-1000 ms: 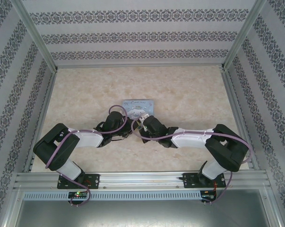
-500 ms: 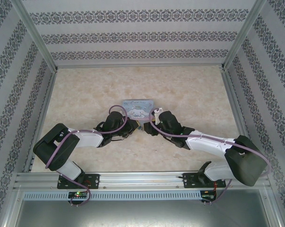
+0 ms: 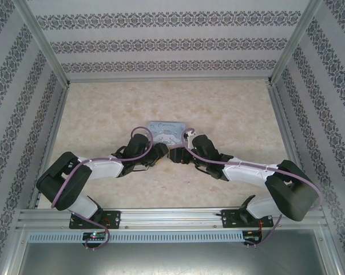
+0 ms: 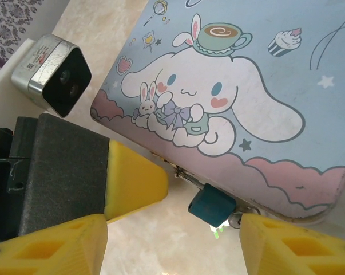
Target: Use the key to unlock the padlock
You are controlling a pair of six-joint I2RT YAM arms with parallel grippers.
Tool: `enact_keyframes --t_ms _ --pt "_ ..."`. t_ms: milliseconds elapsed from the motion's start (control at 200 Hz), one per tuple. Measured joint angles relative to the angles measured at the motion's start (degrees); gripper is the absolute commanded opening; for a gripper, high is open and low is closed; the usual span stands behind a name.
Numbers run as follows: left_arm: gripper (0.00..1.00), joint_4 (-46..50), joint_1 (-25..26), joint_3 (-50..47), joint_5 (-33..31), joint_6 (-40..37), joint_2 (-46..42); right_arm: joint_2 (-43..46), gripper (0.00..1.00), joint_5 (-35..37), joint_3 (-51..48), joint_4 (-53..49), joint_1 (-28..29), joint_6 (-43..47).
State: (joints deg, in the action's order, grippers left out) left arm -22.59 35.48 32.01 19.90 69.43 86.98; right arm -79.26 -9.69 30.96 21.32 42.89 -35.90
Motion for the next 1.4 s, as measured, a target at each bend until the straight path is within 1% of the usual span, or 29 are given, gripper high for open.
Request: enact_keyframes --t_ms 50,380,570,714,844,1124,1269,1404 --pt "0.64 1.18 0.00 0.00 -0.42 -0.46 -0.59 -0.11 0.64 -0.31 -0.46 0.98 0.00 -0.79" --pt "0.80 10.84 -0.39 -0.15 -4.39 -4.04 -8.20 -1.14 0.63 -1.77 -1.27 5.95 0.87 -3.67" --pt "0.86 14.27 -0.90 1.46 -4.15 -6.75 -13.03 -5.18 0.63 -1.75 -1.27 5.81 0.87 -4.35" --pt "0.92 15.78 -2.29 2.82 -4.22 -8.09 -14.60 -7.43 0.62 -1.77 -1.01 5.66 0.74 -4.48" --pt "0.93 17.55 -3.39 3.10 -4.55 -9.16 -14.73 -8.39 0.62 -1.88 0.55 4.74 -0.20 -4.48" --pt "0.94 19.63 -5.09 3.13 -4.50 -10.45 -14.73 -10.03 0.62 -2.47 5.49 3.74 -4.57 -4.46" --pt "0.94 19.85 -6.16 3.17 -4.09 -10.91 -14.73 -9.99 0.60 -2.91 5.49 3.58 -4.83 -4.31" --pt "0.95 20.31 -7.43 3.43 -3.61 -11.39 -14.73 -8.61 0.60 -2.27 4.04 1.84 -3.15 -3.04"
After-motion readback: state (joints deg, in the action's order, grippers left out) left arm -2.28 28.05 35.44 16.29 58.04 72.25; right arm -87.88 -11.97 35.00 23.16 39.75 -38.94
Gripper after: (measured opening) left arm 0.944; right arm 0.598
